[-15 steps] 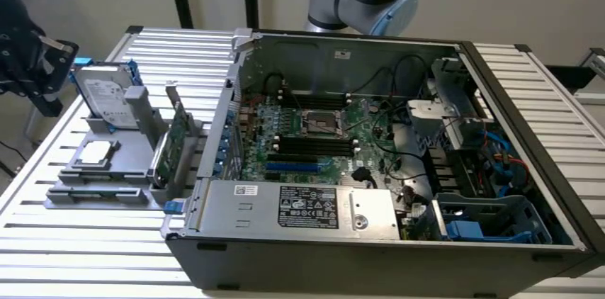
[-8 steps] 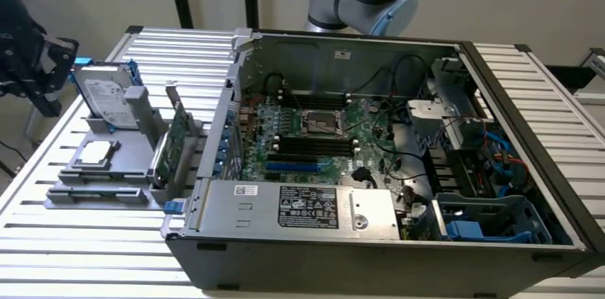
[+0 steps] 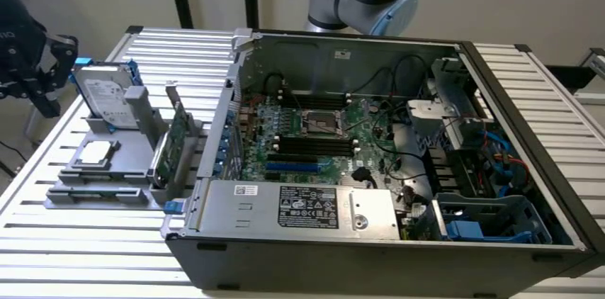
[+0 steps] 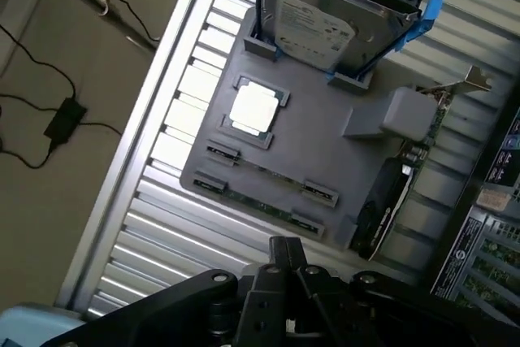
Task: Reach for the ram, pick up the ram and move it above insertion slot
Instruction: 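Pick up the ram and move it above insertion slot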
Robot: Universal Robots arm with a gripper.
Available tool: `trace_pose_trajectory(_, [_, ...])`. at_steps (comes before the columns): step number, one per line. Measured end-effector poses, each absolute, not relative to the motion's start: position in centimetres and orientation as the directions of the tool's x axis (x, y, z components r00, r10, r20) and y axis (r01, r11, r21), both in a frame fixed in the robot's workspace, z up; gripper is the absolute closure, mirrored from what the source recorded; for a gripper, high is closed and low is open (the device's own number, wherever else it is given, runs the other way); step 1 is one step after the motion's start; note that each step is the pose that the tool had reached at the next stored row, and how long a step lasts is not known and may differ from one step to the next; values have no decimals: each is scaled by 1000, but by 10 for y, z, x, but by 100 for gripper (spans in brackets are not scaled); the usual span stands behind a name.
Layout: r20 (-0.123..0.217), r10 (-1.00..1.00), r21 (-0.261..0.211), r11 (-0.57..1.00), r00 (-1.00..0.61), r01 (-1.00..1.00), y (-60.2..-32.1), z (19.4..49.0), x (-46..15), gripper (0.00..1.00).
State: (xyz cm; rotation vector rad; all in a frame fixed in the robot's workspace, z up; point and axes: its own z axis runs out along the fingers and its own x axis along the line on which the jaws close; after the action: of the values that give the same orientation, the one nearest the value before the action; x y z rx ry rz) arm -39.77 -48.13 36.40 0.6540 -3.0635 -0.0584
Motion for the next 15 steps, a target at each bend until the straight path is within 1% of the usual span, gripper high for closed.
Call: trace_pose_trajectory(15, [-4, -639, 36, 769, -769, -639, -481, 364, -398, 89])
